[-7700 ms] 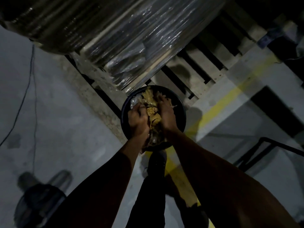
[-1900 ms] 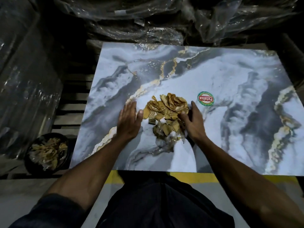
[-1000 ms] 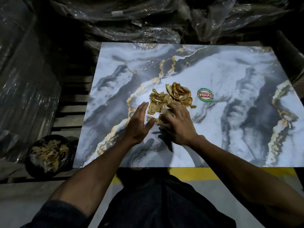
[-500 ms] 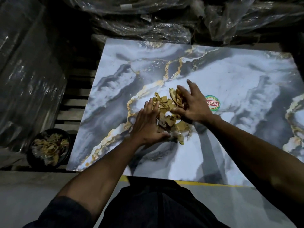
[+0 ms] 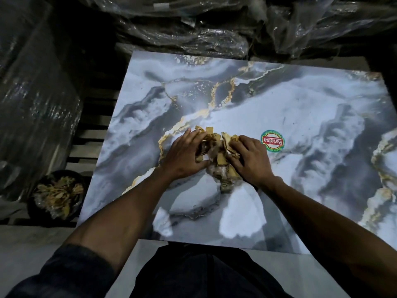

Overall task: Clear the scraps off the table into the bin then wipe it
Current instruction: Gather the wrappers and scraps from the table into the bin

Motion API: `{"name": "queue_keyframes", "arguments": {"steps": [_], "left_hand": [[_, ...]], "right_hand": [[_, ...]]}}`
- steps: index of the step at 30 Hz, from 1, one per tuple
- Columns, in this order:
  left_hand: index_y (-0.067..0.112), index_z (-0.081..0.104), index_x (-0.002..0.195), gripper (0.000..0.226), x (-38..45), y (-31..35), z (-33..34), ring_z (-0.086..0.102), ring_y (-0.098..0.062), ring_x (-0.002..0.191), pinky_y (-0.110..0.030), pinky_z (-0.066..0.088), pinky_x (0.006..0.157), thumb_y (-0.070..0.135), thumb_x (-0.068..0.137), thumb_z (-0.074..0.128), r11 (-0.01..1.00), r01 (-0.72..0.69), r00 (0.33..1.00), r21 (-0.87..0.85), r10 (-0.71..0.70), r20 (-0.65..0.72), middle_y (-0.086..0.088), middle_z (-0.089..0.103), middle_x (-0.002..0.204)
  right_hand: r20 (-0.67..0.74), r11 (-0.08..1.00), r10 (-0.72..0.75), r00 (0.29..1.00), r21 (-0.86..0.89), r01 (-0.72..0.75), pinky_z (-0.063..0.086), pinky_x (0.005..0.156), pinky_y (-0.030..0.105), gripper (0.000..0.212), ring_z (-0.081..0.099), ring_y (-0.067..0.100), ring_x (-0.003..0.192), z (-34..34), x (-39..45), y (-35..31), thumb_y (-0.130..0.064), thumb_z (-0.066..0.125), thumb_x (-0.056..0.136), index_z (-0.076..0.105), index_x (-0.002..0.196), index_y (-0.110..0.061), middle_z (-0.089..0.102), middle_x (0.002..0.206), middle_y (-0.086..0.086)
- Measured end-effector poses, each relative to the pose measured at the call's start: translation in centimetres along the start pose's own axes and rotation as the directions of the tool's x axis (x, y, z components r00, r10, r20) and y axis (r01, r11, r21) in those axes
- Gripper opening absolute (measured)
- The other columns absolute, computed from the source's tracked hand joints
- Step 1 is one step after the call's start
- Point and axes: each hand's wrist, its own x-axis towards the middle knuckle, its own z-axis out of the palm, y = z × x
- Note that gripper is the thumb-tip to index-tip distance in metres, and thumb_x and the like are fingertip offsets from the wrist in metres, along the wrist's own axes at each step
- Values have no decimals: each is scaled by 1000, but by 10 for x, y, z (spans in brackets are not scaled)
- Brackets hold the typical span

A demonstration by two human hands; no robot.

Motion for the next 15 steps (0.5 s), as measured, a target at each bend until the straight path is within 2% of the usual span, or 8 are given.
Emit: {"name": "queue_keyframes", "arguments": {"steps": [3,5,7,10,13,15], "left_hand": [[29,26,149,82,-2,-3,-1,13,-26,149,-49,26,114,52,78,59,1000,-18,1000,-21,18,-5,-1,29,156],[29,25,150,78,-5,-4,-2,12,-25,149,-50,26,114,50,81,56,999,-21,1000,-40,21,-16,-2,27,157],[30,23,151,79,-9,-2,-5,9,-23,149,-48,21,117,56,83,53,998,-19,999,-63,17,-31,-3,18,161],[29,14,153,101,-15,7,-8,2,-24,150,-43,14,114,74,74,59,995,-83,995,-60,80,-63,-4,2,163],[30,7,153,116,-15,20,-5,-5,-27,150,-52,11,117,84,64,58,974,-219,973,60,222,-56,-7,-2,163],[33,6,153,116,-10,25,-1,-8,-31,149,-59,9,117,90,62,51,939,-288,954,189,298,-22,-8,-3,163]], "right_hand": [[-24,999,29,999,24,-28,46,76,42,30,55,37,88,3,-10,-10,-34,51,94,66,105,-11,62,108,14],[-5,996,52,999,71,-51,46,73,42,29,53,37,84,3,-9,-11,-30,48,96,65,103,-8,61,103,15],[17,976,145,989,160,-146,41,71,37,29,53,35,83,-1,-4,-11,-28,46,97,66,100,-7,61,97,14],[10,862,396,918,339,-376,32,66,30,25,54,26,82,-16,5,-14,-25,50,98,67,89,-9,62,86,9],[9,701,567,824,521,-488,35,66,27,19,54,12,76,-33,10,-14,-20,56,97,68,87,-8,62,81,1],[-1,668,607,795,544,-509,39,70,27,16,55,12,81,-40,6,-11,-21,57,97,69,93,-10,64,85,1]]}}
